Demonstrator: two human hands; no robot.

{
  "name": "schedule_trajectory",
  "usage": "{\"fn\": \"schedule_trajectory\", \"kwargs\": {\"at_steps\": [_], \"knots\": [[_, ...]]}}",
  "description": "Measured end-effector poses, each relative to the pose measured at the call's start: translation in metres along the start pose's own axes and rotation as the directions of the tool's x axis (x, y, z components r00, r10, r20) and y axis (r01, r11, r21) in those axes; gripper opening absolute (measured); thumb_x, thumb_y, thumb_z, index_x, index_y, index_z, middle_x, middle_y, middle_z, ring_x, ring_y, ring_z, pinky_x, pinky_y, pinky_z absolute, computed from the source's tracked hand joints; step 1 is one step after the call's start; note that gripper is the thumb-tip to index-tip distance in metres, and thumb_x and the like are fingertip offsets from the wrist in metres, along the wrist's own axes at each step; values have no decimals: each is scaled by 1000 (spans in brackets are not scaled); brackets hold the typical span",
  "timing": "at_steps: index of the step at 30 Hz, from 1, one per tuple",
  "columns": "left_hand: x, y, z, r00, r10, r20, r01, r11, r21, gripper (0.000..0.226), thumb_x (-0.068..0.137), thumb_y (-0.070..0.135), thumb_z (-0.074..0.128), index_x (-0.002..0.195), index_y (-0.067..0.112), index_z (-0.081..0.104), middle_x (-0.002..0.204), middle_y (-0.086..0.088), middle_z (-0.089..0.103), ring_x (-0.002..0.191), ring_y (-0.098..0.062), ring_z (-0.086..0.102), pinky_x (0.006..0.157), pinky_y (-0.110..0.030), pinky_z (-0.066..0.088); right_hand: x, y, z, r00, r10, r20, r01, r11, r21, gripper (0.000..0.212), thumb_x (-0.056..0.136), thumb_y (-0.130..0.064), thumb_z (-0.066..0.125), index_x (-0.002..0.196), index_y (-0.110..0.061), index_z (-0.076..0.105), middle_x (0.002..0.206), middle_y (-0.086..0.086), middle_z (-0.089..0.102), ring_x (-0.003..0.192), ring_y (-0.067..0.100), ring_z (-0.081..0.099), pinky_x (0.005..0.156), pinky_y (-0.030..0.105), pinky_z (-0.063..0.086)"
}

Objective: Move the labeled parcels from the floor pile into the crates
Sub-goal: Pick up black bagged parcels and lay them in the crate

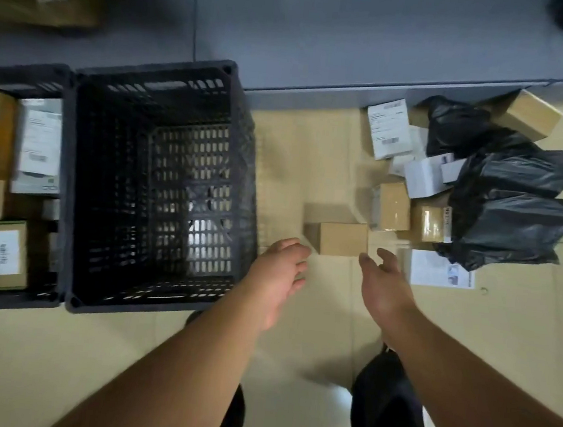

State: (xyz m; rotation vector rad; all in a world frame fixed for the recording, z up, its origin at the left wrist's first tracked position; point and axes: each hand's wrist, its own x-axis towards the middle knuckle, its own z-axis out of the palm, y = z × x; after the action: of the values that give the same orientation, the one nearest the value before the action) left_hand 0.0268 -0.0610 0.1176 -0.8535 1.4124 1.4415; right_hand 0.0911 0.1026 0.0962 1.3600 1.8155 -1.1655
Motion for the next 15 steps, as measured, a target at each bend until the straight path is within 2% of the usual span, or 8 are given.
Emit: {"fn": "schedule_trajectory", "kwargs": {"at_steps": [2,4,5,8,10,11,13,15], "knots": [[19,-6,25,1000,18,7,-18,1000,11,20,101,21,57,120,25,61,108,6,66,103,-9,63,91,-28,52,16,7,-16,1000,4,-10,-3,1000,26,53,102,-46,40,154,-36,29,156,2,37,118,27,49,89,38,34],[45,-14,55,999,34,11,-34,999,16,36,100,21,58,135,21,55,121,0,68,113,-13,64,96,-31,52,40,14,-33,999,-9,-34,11,999,41,55,101,-47,42,153,-37,30,157,1,36,119,27,50,91,40,39],[57,-17,70,999,34,8,-35,999,21,36,99,20,59,135,20,56,121,-1,68,115,-15,64,98,-33,52,54,18,-40,999,-19,-48,21,999,46,55,101,-47,42,153,-37,30,157,1,36,122,27,50,94,41,40],[97,-22,111,999,37,11,-37,999,18,20,96,16,63,115,23,65,94,1,69,95,-15,67,87,-31,52,98,25,-56,992,-75,-104,81,995,49,53,101,-48,42,152,-35,31,155,2,38,108,24,49,88,38,40],[122,-22,134,998,53,38,-53,998,14,12,94,14,65,101,23,66,85,2,66,82,-14,64,74,-29,51,126,27,-65,984,-111,-141,117,993,35,54,100,-49,41,151,-35,32,152,4,39,110,25,51,86,38,43],[133,-21,144,996,70,56,-71,997,17,15,91,15,67,103,24,66,86,2,68,83,-14,65,75,-29,52,139,27,-69,978,-135,-161,139,990,13,55,100,-50,41,151,-35,32,152,4,40,114,26,51,87,38,43],[156,-20,162,992,95,83,-99,994,45,30,85,19,71,114,24,65,94,3,72,94,-15,68,86,-34,55,165,23,-81,957,-207,-201,199,978,-59,53,99,-48,43,149,-32,36,148,6,43,122,29,49,88,36,40],[176,-16,178,985,125,115,-133,989,62,31,90,16,69,120,23,65,99,4,73,102,-15,68,94,-35,53,187,15,-97,925,-296,-238,277,954,-111,51,99,-45,44,148,-30,38,146,7,43,125,29,48,93,37,41]]}}
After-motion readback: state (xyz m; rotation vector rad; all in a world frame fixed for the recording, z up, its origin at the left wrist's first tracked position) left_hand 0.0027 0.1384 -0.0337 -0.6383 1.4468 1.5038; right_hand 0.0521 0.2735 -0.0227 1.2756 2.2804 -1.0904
